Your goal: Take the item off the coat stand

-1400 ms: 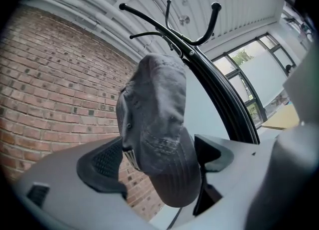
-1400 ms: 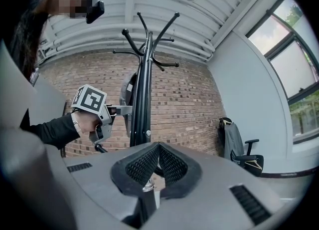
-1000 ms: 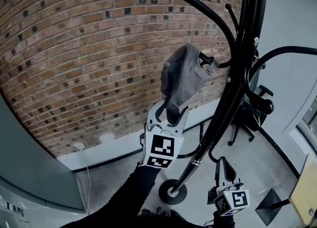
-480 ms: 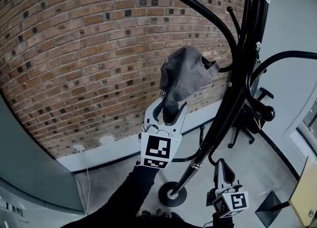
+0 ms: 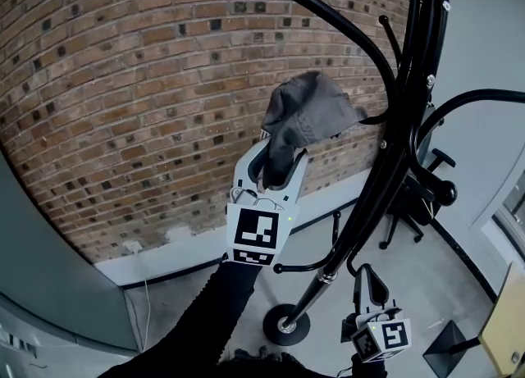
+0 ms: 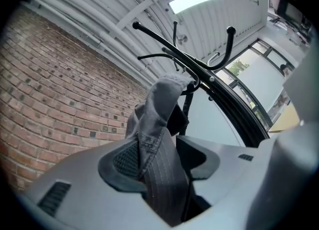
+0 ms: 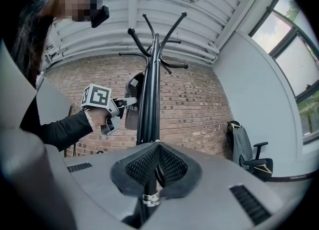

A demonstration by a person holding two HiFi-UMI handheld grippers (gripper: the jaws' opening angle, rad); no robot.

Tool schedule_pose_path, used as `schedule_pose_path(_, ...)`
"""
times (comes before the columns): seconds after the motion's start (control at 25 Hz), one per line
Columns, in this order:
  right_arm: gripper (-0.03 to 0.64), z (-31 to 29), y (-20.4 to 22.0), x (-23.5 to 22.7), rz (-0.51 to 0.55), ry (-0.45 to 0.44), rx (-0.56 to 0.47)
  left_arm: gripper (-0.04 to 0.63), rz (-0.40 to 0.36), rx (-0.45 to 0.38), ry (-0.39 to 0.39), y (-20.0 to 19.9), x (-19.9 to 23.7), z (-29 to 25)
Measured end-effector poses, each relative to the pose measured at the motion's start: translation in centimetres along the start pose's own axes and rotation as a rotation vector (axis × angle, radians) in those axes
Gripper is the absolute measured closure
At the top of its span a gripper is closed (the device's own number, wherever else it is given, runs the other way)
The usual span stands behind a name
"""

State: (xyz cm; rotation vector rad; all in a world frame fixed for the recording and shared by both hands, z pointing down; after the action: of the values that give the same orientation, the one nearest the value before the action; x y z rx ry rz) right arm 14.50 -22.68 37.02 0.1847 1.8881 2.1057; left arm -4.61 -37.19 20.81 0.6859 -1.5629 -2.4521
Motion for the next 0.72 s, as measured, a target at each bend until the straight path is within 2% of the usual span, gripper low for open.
schedule_pose_path(0.12, 0.607, -0.2, -1.2, 0.6, -0.033, -0.011, -0.035, 0.377, 0.015, -0.021, -0.027, -0.6, 1.1, -0.2)
schedule_pose_path(0.32, 0.606, 0.0, -0.5, 0.3, 0.02, -0.013, -0.014, 0.377, 0.03, -0.061, -0.071, -2.1, 3.4, -1.0)
schedule_pose_path(0.72, 0.606, -0.2, -0.2, 0.8, 0.015, -0.029, 0.0, 0.377, 0.013, -0.162, -0.089, -7.0, 6.4, -3.3)
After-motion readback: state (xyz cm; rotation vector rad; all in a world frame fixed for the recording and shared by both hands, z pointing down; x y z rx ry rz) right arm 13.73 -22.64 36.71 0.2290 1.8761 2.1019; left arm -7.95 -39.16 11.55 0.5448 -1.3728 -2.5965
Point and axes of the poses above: the fingertips, and each gripper's own axes: z backward along the fingers, x to its left, y out of its underside, the point moved 3 cm from there along z, backward along the fingers, and after that the axes turned 1 degree about -z, right-handed, at the moved point
